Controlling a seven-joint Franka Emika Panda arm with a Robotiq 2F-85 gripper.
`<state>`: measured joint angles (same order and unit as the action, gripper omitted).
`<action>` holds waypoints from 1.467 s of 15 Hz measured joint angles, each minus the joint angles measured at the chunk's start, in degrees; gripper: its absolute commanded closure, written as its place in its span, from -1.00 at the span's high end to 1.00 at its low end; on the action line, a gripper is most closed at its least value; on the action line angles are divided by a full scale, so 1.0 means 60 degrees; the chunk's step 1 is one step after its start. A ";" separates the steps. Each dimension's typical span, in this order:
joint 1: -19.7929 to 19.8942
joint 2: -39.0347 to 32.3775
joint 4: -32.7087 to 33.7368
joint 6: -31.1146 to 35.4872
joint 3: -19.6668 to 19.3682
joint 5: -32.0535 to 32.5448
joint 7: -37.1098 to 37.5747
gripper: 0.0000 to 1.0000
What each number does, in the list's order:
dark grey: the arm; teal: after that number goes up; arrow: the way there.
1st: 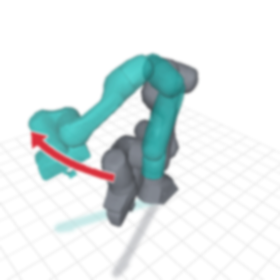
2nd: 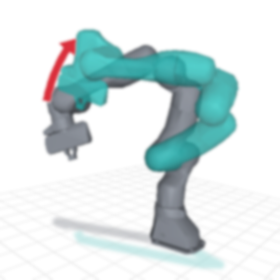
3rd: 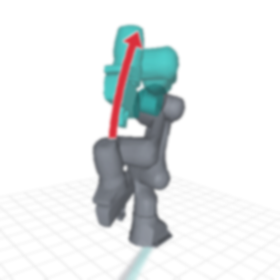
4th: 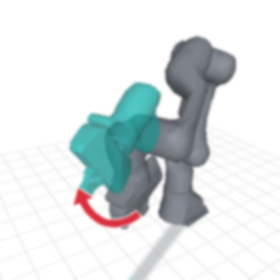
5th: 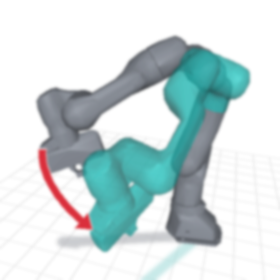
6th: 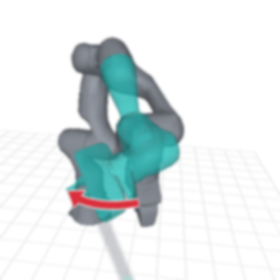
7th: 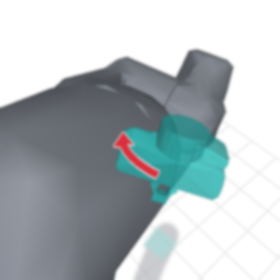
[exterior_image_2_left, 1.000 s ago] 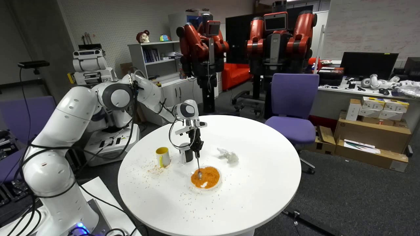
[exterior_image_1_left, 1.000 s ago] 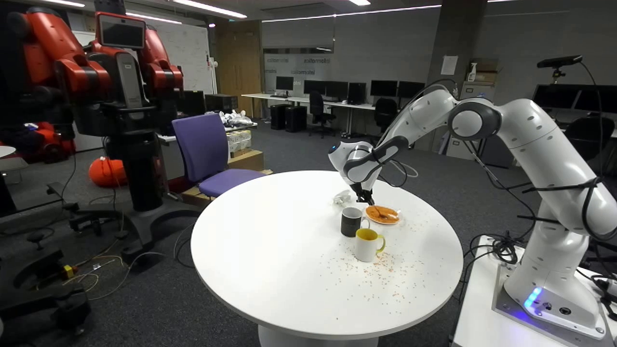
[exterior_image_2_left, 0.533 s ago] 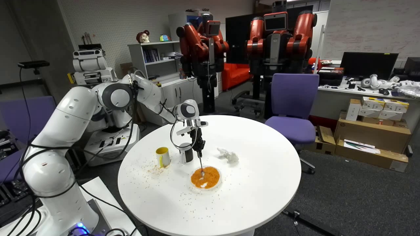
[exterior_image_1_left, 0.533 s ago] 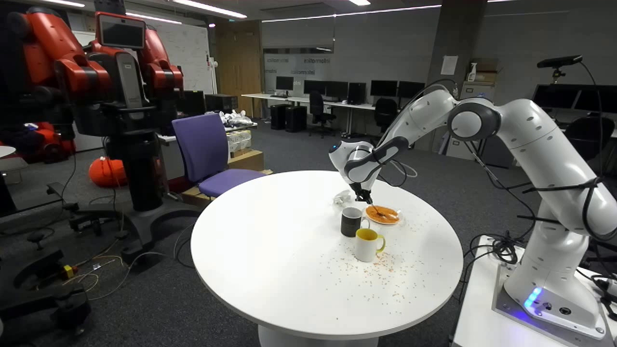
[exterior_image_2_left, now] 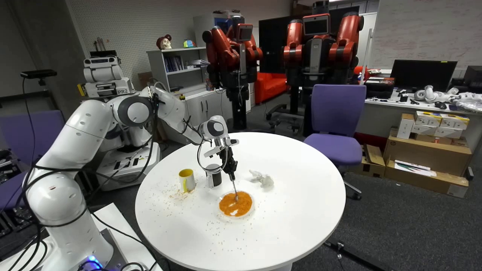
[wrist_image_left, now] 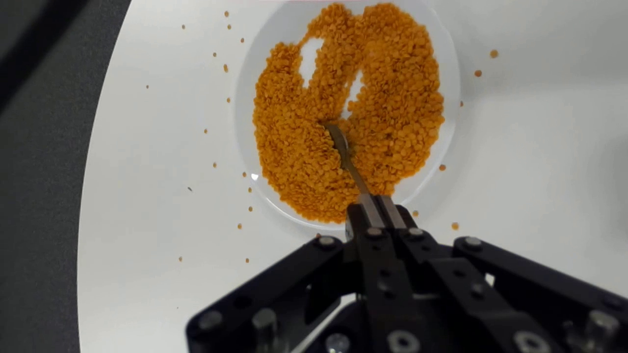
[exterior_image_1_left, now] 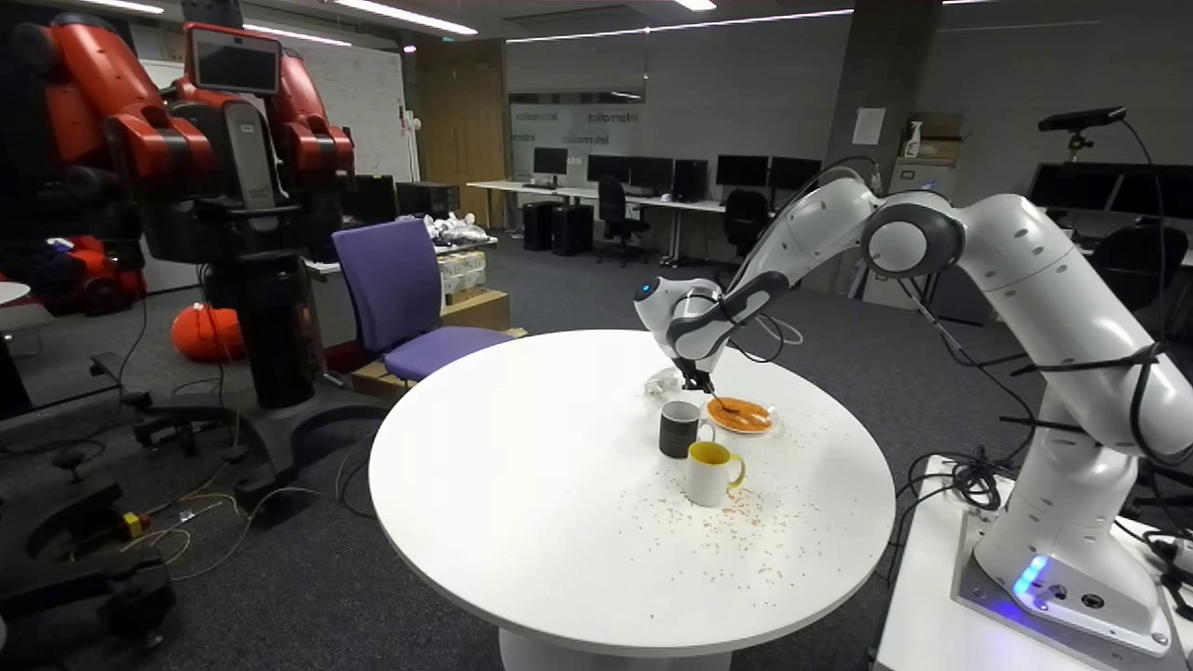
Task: Use the spoon to take some of the contents of the bowl and place in the cup
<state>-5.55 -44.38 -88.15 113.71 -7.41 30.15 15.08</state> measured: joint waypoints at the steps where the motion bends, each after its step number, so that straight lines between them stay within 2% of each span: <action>1: -0.0065 -0.0027 -0.0002 0.0015 -0.0048 0.0082 0.0077 -0.99; 6: -0.0320 -0.0197 -0.0065 0.0084 -0.0144 0.0617 0.0516 -0.99; 14: -0.0717 -0.0473 -0.0430 0.0237 -0.0238 0.2138 0.1339 -0.99; 22: -0.0858 -0.0479 -0.0648 0.0237 -0.0189 0.2665 0.1699 -0.99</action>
<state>-10.70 -47.25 -92.04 115.14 -8.54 46.14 25.28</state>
